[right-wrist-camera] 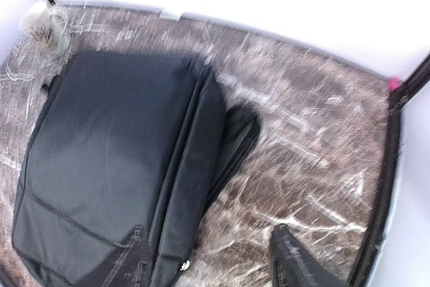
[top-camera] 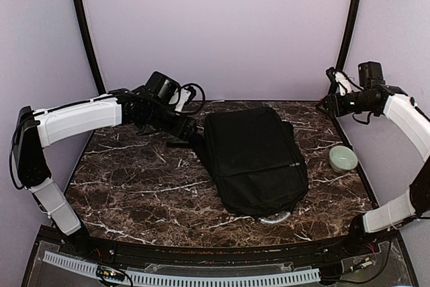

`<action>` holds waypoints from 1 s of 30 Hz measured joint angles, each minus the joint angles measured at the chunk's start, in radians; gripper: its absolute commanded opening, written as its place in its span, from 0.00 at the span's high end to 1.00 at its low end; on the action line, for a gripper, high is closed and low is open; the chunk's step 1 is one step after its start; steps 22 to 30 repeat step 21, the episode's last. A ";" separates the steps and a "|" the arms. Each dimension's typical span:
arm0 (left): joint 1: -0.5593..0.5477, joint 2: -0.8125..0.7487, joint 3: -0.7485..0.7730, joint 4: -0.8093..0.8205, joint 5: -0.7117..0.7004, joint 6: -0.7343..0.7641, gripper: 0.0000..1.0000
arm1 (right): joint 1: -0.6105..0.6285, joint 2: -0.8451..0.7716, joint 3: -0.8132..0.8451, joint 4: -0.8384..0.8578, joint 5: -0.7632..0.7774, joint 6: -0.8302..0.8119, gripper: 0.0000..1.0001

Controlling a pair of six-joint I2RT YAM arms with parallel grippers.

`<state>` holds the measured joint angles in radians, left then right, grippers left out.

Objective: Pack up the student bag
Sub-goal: Reset both arms

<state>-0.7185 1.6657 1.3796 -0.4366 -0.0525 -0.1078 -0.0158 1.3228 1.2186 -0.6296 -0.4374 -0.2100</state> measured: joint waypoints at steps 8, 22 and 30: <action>0.077 -0.104 0.026 0.078 -0.179 0.089 0.01 | 0.000 -0.074 -0.008 0.211 0.067 0.075 0.00; 0.089 -0.347 -0.481 0.509 -0.426 0.043 0.01 | 0.000 -0.106 -0.248 0.468 0.076 0.223 0.00; 0.089 -0.347 -0.481 0.509 -0.426 0.043 0.01 | 0.000 -0.106 -0.248 0.468 0.076 0.223 0.00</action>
